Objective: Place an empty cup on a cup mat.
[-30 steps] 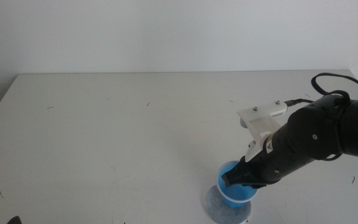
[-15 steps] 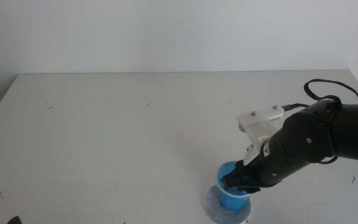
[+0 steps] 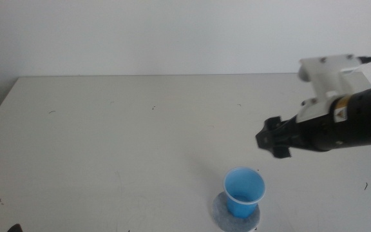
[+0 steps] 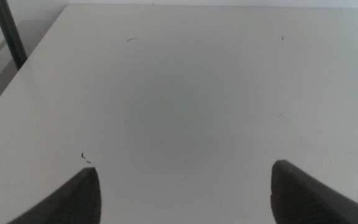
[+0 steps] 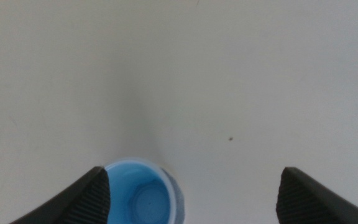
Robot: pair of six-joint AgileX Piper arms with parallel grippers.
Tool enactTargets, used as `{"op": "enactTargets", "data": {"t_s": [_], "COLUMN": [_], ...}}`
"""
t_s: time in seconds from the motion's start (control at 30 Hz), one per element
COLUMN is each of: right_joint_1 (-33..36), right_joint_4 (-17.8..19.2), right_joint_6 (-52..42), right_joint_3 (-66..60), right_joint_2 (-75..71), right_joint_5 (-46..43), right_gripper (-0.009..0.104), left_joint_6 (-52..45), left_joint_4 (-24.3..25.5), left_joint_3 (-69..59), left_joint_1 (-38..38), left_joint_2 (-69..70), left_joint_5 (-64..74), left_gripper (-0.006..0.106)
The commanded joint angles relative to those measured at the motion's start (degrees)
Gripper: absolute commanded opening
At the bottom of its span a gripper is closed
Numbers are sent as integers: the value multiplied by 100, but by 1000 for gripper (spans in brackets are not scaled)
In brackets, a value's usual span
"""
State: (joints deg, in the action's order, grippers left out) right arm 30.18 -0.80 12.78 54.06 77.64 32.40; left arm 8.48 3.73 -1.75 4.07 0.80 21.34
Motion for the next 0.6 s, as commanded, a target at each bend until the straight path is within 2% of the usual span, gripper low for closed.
{"op": "enactTargets", "data": {"t_s": [0.0, 0.1, 0.3, 0.4, 0.57], "right_joint_1": [-298, -685, -1609, -1997, -2348], "right_joint_4": [164, 80, 310, 455, 438], "right_joint_6": [14, 7, 12, 12, -69], "right_joint_3": [93, -81, -884, -1467, -2614], "right_joint_2": [-735, -1379, -2850, -3550, -4755], "right_joint_5": [-143, -94, -176, -432, -1041], "right_gripper": [70, 70, 70, 70, 70], "left_joint_6": [62, 62, 62, 62, 62], "left_joint_4": [2, 2, 2, 2, 2], "left_joint_3": [34, 34, 34, 34, 34], "left_joint_1": [-6, -6, -6, -6, -6], "left_joint_2": [18, 18, 18, 18, 18], "left_joint_5": [-384, -384, -384, -384, -384], "left_gripper": [105, 105, 105, 105, 105]}}
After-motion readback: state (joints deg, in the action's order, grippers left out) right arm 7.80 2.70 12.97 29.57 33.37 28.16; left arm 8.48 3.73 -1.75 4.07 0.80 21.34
